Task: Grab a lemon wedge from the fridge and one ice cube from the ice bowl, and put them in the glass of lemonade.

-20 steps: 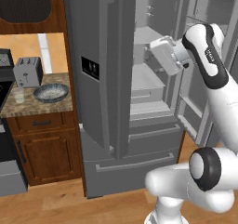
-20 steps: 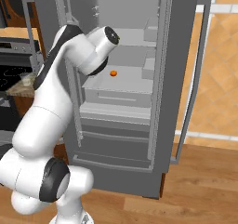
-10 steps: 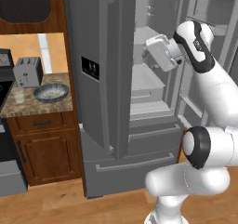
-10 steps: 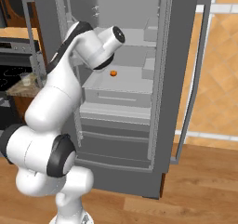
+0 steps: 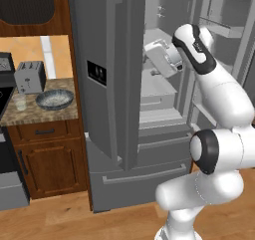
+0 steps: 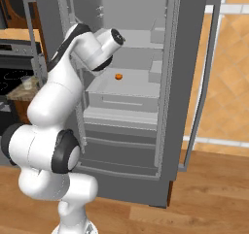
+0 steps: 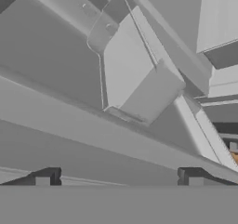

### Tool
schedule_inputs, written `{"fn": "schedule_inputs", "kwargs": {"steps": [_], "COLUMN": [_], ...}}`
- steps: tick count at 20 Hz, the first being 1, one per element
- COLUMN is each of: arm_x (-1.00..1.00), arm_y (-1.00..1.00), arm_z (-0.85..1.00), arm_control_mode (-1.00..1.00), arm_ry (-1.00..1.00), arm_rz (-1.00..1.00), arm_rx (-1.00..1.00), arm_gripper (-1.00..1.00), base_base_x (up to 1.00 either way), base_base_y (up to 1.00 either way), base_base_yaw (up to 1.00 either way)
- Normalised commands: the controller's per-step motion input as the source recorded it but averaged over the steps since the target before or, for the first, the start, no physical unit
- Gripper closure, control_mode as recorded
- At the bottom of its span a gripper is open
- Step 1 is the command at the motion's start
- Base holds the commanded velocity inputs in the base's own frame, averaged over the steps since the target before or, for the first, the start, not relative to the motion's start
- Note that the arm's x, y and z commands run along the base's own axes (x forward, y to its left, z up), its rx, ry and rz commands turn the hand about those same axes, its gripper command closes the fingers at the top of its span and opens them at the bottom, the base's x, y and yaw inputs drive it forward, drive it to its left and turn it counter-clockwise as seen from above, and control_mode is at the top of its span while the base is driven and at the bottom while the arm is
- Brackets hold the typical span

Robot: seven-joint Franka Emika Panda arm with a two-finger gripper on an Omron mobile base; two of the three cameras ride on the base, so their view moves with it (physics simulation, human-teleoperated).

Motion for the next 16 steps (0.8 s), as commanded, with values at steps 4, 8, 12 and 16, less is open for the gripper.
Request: {"fn": "schedule_inputs", "kwargs": {"steps": [4, 8, 12, 16], "arm_x": [-0.15, -0.15, -0.18, -0.16], "arm_y": [0.5, 0.48, 0.51, 0.55], "arm_z": [0.0, 0.0, 0.0, 0.0], "arm_control_mode": [-1.0, -1.0, -1.0, -1.0], "arm_ry": [0.0, 0.0, 0.0, 0.0], "arm_rz": [0.05, 0.06, 0.06, 0.05], "arm_rx": [0.0, 0.0, 0.0, 0.0], "arm_gripper": [-1.0, -1.0, -1.0, -1.0], "base_base_x": [0.0, 0.0, 0.0, 0.0], "base_base_y": [0.0, 0.0, 0.0, 0.0], "base_base_yaw": [0.0, 0.0, 0.0, 0.0]}}
